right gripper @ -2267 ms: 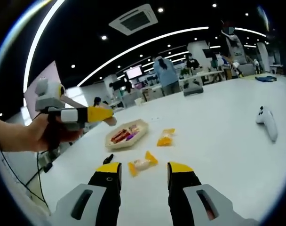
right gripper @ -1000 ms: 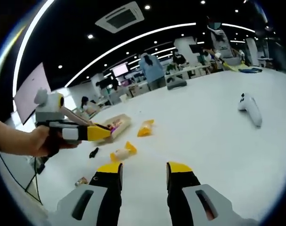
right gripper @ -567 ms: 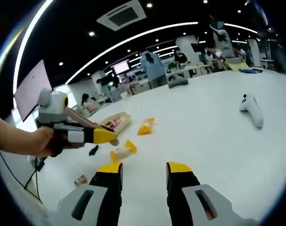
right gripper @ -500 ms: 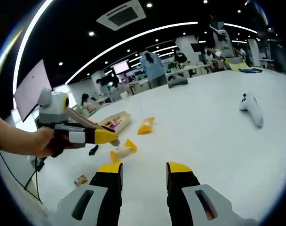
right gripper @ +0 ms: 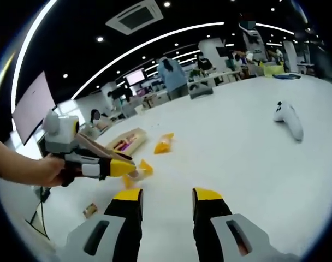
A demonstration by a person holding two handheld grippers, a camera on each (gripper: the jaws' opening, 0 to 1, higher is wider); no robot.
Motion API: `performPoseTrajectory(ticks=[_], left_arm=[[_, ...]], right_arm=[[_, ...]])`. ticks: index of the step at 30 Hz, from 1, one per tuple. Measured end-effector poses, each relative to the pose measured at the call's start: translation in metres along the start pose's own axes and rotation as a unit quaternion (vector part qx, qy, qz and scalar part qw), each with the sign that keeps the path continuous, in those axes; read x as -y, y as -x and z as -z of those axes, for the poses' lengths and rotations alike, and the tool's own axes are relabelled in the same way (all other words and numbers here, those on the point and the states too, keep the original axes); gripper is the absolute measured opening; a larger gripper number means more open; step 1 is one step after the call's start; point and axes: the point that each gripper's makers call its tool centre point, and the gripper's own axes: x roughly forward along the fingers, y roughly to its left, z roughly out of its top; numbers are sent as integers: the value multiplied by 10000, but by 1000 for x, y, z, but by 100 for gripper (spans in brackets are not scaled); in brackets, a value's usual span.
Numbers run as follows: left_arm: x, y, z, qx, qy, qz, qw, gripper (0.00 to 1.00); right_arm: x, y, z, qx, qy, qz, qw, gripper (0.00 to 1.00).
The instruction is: Place the target food into the container with the food tongs after gripping and lifting it, then release it inside without dropping or visibly crushing the food.
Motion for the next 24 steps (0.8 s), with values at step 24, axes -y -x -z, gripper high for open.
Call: performPoseTrajectory(ticks=[24], left_arm=[[-10,0,3,-77,66,-64,9999,28]], right_arm=[[-5,-16,5,-246,165,-150,9994,36]])
